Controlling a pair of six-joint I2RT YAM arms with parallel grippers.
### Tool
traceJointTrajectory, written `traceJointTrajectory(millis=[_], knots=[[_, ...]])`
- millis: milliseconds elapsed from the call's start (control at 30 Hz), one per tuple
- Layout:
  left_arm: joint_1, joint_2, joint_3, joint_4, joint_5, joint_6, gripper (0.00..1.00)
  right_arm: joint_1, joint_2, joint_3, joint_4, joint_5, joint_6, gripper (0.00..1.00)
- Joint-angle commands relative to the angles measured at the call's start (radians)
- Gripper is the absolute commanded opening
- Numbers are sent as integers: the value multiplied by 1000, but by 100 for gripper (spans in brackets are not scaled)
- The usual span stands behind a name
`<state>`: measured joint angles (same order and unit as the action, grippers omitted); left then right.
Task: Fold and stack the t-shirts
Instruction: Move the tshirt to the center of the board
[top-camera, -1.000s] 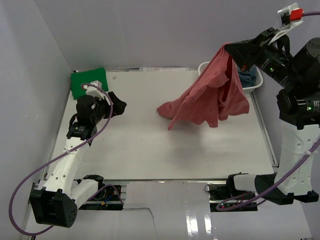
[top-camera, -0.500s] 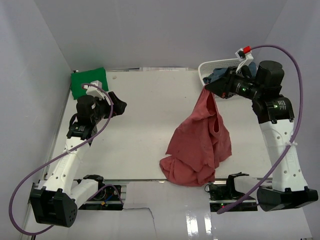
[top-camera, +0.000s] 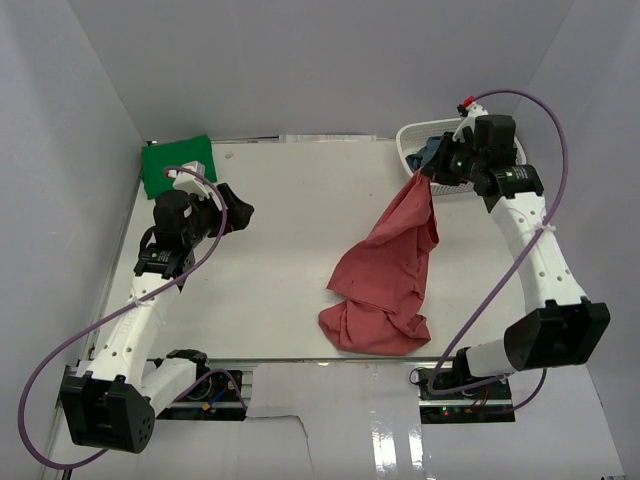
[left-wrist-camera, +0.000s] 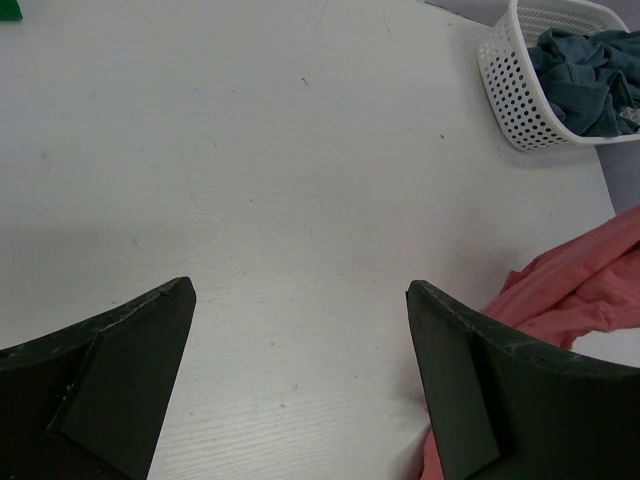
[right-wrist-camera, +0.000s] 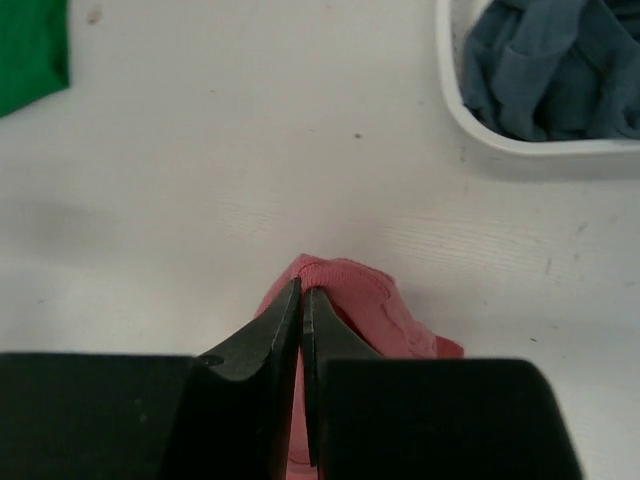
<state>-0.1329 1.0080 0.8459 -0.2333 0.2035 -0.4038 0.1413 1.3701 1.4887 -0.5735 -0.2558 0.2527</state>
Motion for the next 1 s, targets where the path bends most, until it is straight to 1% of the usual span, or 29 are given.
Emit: traceJointTrajectory(millis=[0, 67, 100, 133, 167, 200, 233, 267, 300, 367, 400, 467, 567, 633, 667, 700, 833, 967], knots=[[1, -12, 4, 8, 11, 11, 98, -3, 46, 45, 57, 199, -15, 8], [1, -8, 5, 8, 11, 11, 98, -3, 116, 77, 51, 248, -29, 8], [3, -5, 7, 8, 13, 11, 98, -3, 142, 99, 37, 262, -33, 23], [1, -2, 8, 8, 17, 11, 98, -3, 168, 123, -15, 303, -47, 34], [1, 1, 9, 8, 17, 11, 98, 0, 213, 168, -43, 306, -55, 53], [1, 0, 9, 8, 19, 11, 98, 3, 221, 171, -58, 303, -59, 61], [1, 0, 9, 8, 19, 11, 98, 9, 221, 168, -61, 294, -64, 73], [1, -2, 7, 8, 19, 11, 98, 18, 209, 162, -66, 293, -76, 80], [1, -3, 8, 6, 17, 11, 98, 55, 196, 154, -72, 306, -82, 91], [3, -2, 9, 8, 14, 11, 98, 108, 175, 154, -100, 363, -111, 92], [1, 1, 10, 8, 14, 10, 98, 163, 175, 160, -120, 381, -118, 92], [1, 4, 12, 3, 4, 10, 98, 214, 182, 180, -182, 371, -136, 92], [1, 9, 15, -6, -10, 7, 98, 354, 195, 157, -226, 352, -138, 91], [1, 7, 16, -11, -26, 3, 98, 408, 192, 95, -230, 358, -125, 90], [1, 9, 18, -17, -33, -1, 98, 456, 188, 70, -226, 362, -121, 89], [1, 10, 19, -23, -56, -6, 98, 480, 185, 20, -212, 372, -109, 89], [3, 33, 44, -72, -136, -35, 98, 575, 188, -86, -197, 411, -93, 87], [41, 76, 67, -115, -136, -58, 98, 682, 204, -168, -180, 463, -92, 87]])
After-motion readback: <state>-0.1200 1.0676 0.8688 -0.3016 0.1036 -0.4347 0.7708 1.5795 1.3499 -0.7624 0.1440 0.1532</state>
